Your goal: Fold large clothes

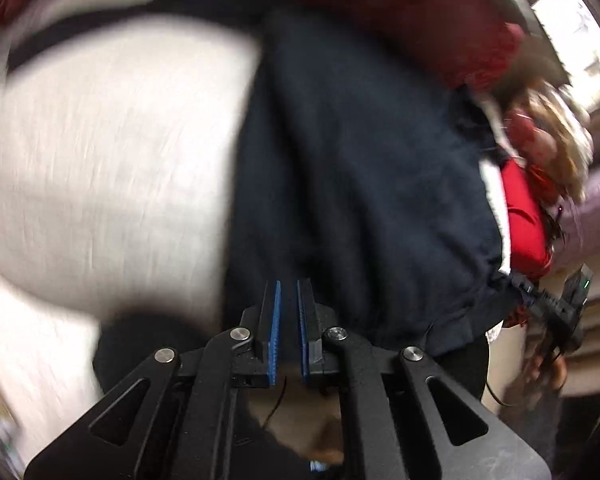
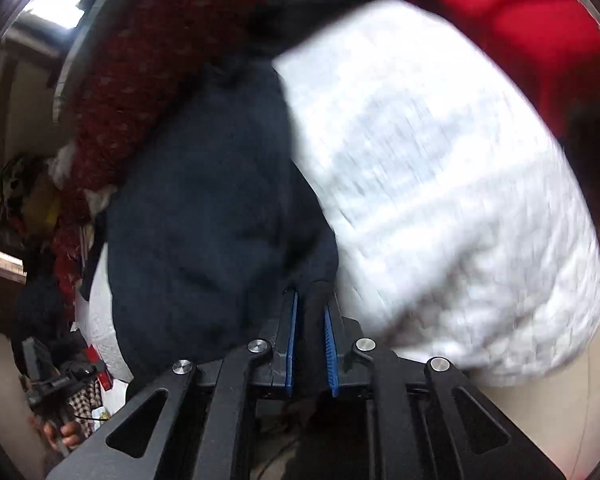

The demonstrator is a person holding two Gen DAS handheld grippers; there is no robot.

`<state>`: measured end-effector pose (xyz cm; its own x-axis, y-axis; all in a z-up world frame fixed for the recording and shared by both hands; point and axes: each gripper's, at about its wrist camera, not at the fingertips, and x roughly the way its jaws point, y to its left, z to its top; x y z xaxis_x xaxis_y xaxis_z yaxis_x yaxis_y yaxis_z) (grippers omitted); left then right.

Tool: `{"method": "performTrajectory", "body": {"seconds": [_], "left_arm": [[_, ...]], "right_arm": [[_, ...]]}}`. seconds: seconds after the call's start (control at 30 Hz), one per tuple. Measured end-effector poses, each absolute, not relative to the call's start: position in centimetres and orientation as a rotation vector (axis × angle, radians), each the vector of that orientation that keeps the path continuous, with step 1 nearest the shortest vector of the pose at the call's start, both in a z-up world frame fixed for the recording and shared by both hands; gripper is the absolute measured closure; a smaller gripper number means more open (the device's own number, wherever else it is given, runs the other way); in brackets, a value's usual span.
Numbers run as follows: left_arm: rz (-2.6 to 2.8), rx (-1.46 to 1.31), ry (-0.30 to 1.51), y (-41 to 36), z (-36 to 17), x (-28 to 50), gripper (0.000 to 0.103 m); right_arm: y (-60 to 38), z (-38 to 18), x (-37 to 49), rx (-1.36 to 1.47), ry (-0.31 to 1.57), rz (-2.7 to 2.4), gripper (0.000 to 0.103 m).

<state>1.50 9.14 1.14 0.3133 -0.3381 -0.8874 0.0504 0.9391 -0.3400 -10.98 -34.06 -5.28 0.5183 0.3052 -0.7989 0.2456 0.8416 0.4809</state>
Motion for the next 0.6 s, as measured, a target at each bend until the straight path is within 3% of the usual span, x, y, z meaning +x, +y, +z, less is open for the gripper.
{"method": "performTrajectory", "body": {"seconds": [0.07, 0.1, 0.13, 0.23, 0.37, 0.47, 0.5, 0.53, 0.6], "left_arm": [[-0.287, -0.219, 1.175, 6.9, 2.2, 3.2, 0.081], [-0.284, -0.202, 1.159, 5.9, 2.2, 4.4, 0.065], [-0.271, -0.190, 1.150, 4.5, 1.8, 5.2, 0.054], [-0.233, -0.168, 1.201, 1.5, -2.1, 7.6, 0.054], [-0.174, -0.081, 1.346, -0.8, -7.4, 9.2, 0.059], [-0.219, -0.081, 1.322, -0.8, -6.5, 9.6, 0.059], [-0.227, -0.083, 1.308, -0.6, -5.7, 9.9, 0.059], [-0.234, -0.086, 1.298, -0.3, -5.0, 10.1, 0.059], [-0.255, -0.110, 1.270, -0.2, -3.6, 10.9, 0.059]], "right_arm": [[-32.9, -2.4, -9.5, 0.528, 0.949, 0.064, 0.071], [-32.1, -1.4, -8.8, 0.506, 0.904, 0.075, 0.063], [-31.6, -1.0, -8.0, 0.499, 0.872, 0.082, 0.061], [-30.5, -2.9, -4.1, 0.499, 0.872, 0.070, 0.063], [-30.4, -9.2, 0.4, 0.458, 1.134, -0.018, 0.074], [-33.5, -6.3, 1.0, 0.567, 1.018, 0.041, 0.074], [-35.6, -5.0, 1.3, 0.616, 0.958, 0.029, 0.067], [-38.0, -3.8, 1.7, 0.659, 0.902, 0.001, 0.052], [-43.8, -2.0, 2.7, 0.745, 0.798, -0.104, 0.032]]}}
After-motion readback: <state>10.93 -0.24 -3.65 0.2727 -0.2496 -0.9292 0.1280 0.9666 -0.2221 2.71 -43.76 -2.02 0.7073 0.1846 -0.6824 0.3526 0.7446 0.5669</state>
